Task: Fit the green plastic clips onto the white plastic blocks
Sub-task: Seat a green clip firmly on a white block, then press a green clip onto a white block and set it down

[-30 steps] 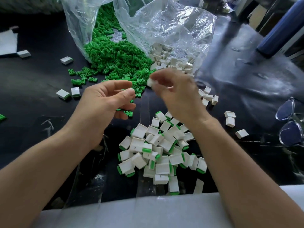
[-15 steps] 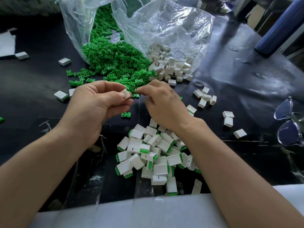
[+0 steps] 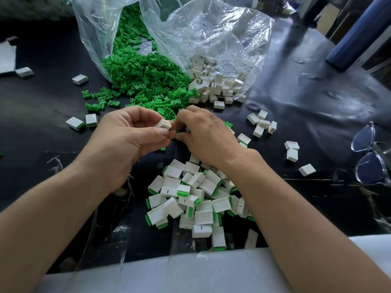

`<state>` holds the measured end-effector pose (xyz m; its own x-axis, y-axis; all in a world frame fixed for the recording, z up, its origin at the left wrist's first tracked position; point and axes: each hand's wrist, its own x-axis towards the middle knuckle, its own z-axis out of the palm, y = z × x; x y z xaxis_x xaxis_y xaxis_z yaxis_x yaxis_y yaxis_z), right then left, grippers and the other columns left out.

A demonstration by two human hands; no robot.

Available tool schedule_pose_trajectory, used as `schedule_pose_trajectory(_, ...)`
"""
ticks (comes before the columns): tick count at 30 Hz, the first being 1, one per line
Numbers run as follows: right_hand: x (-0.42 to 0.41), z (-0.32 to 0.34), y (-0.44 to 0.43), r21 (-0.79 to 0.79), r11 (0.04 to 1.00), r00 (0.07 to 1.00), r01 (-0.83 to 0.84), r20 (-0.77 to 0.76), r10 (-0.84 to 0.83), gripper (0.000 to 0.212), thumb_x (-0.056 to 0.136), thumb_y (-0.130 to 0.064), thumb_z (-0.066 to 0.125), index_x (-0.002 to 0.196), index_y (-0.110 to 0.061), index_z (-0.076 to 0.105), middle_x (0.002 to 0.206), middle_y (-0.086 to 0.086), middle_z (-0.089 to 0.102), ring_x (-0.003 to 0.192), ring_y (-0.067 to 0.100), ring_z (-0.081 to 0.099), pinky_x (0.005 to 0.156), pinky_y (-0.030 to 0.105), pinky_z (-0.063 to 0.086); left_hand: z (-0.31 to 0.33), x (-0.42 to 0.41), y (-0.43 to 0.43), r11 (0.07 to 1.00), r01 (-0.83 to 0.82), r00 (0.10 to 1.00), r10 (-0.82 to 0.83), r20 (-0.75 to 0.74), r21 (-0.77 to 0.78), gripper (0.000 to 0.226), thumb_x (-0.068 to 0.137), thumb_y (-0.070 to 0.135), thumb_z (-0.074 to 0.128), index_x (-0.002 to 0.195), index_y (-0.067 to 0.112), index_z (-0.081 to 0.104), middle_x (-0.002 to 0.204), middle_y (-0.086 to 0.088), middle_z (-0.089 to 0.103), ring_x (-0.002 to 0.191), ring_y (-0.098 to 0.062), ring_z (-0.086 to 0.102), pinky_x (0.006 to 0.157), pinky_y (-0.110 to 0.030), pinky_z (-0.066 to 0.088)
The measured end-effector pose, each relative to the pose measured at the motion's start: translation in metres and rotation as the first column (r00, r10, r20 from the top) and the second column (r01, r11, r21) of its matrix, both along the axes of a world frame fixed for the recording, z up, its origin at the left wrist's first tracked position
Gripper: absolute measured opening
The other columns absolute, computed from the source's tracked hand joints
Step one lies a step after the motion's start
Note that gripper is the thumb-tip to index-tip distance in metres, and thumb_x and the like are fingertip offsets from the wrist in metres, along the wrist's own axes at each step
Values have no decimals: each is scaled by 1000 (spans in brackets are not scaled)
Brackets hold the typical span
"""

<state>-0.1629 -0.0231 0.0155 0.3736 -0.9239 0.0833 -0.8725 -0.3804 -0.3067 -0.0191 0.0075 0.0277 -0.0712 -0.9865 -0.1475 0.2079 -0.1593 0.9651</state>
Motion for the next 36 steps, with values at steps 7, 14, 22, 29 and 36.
schedule_pose_trajectory(7, 0, 0, -1, 33, 999, 999, 1, 34, -2, 23, 89, -12, 55, 111, -17, 59, 105, 3, 52, 106, 21, 47, 77, 26, 30, -1, -1, 0, 1000, 1, 1000, -1, 9, 19, 21, 58, 3, 62, 78, 6, 59, 73, -8, 70, 64, -14, 70, 56, -19, 55)
schedule_pose_trajectory(14, -1, 2, 0, 29, 999, 999, -17, 49, 15, 13, 86, -5, 55, 94, -14, 59, 102, 2, 54, 98, 19, 49, 67, 21, 26, -2, 0, -1, 1000, -13, 1000, 13, -3, 4, 20, 58, 5, 63, 78, 6, 60, 71, -6, 69, 64, -14, 70, 56, -17, 54)
schedule_pose_trajectory(22, -1, 4, 3, 66, 997, 996, -45, 84, 39, 14, 88, -18, 59, 101, -19, 62, 98, -2, 47, 101, 17, 48, 80, 28, 37, -2, 3, -3, 997, -73, 997, 72, -31, -23, 13, 65, 4, 62, 77, 7, 59, 71, -5, 67, 62, -12, 70, 54, -16, 53)
schedule_pose_trajectory(29, -3, 1, 1, 101, 994, 994, -47, 108, 36, 18, 89, -13, 57, 107, -16, 57, 103, 2, 51, 101, 19, 48, 83, 29, 36, -2, 4, -3, 998, -46, 999, 47, 22, -30, 13, 64, 6, 64, 76, 10, 60, 66, -1, 71, 61, -11, 69, 51, -18, 53)
schedule_pose_trajectory(36, -15, 13, 1, 155, 981, 748, 113, 636, -187, 17, 85, -10, 62, 74, -21, 56, 71, -8, 57, 71, 11, 59, 70, 26, 49, -2, 1, 0, 1000, 9, 1000, -9, 22, -24, 21, 57, 7, 64, 78, 7, 60, 69, -4, 72, 62, -14, 70, 55, -19, 55)
